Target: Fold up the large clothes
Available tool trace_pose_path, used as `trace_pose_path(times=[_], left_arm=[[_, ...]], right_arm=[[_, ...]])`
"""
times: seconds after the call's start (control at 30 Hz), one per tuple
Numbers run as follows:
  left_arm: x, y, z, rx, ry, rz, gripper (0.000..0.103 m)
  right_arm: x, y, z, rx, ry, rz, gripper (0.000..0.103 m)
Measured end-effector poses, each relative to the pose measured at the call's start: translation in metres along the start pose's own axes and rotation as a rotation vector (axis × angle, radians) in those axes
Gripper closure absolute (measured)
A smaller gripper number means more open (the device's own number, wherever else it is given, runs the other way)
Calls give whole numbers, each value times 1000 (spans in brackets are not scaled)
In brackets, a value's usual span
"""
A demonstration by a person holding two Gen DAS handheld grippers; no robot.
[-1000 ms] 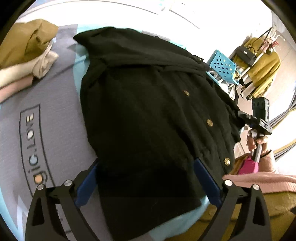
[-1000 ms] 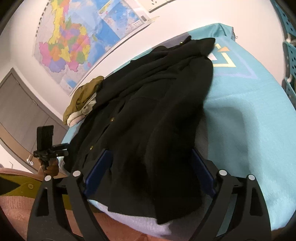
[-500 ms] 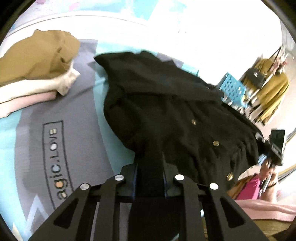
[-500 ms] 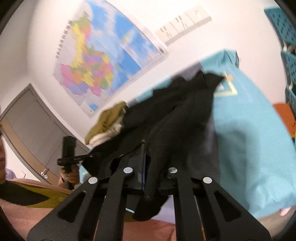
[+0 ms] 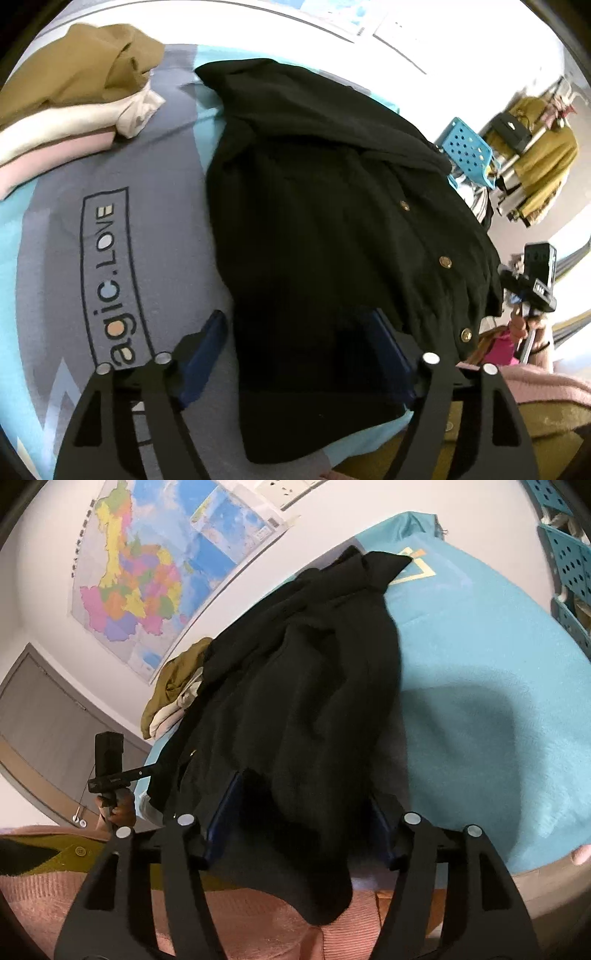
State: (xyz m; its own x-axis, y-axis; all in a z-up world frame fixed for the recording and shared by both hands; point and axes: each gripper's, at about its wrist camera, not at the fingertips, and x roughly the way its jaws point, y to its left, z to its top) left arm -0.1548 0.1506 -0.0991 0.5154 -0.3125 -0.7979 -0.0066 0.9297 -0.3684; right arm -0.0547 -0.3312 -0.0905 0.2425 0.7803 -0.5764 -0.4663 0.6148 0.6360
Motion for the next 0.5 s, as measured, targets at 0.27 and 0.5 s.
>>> trace_pose_path(times=[0.27,0.5], left_arm=[[12,-12,5,-2,-1,16,78],[-40,-13,10,-72,-146,-50,83]], right_arm=[[19,10,3,-4,33,92,88],[-46,47,13,-30,-190,214,96]])
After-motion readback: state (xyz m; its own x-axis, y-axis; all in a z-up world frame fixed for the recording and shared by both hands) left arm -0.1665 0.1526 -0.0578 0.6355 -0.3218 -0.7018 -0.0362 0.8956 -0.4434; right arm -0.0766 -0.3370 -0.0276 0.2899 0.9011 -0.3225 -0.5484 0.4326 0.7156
